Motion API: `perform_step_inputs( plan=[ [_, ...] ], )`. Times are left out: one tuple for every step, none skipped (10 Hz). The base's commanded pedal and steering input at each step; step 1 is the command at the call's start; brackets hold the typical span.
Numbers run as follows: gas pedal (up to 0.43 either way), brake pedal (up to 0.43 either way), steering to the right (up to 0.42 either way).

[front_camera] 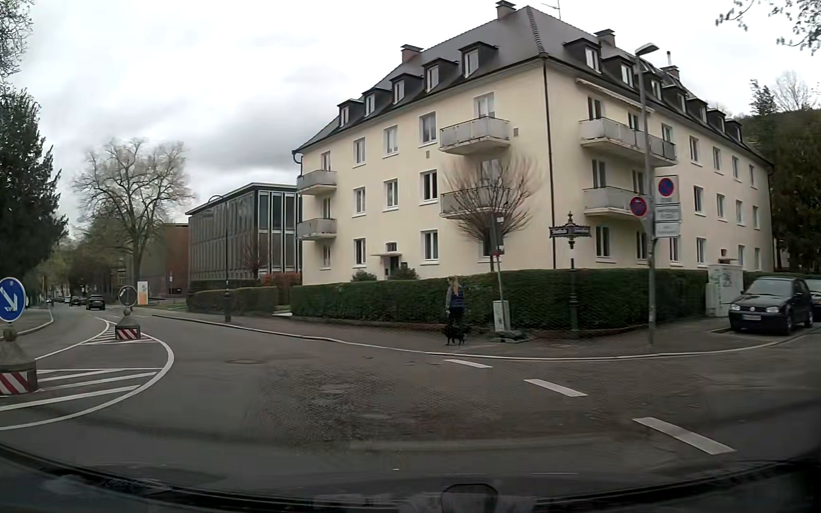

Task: Follow the waypoints while adhering to traffic rules and regulations

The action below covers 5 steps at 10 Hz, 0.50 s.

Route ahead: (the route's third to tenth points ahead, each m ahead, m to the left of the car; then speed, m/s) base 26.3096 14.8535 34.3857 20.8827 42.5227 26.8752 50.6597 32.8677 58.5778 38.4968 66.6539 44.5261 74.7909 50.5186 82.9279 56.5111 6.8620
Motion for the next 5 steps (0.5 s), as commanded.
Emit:
perform_step_inputs(
  plan=[
    [0.059,0.000,-0.189],
    [0.059,0.000,-0.188],
    [0.059,0.000,-0.188],
    [0.079,0.000,-0.189],
    [0.079,0.000,-0.185]
  ],
)
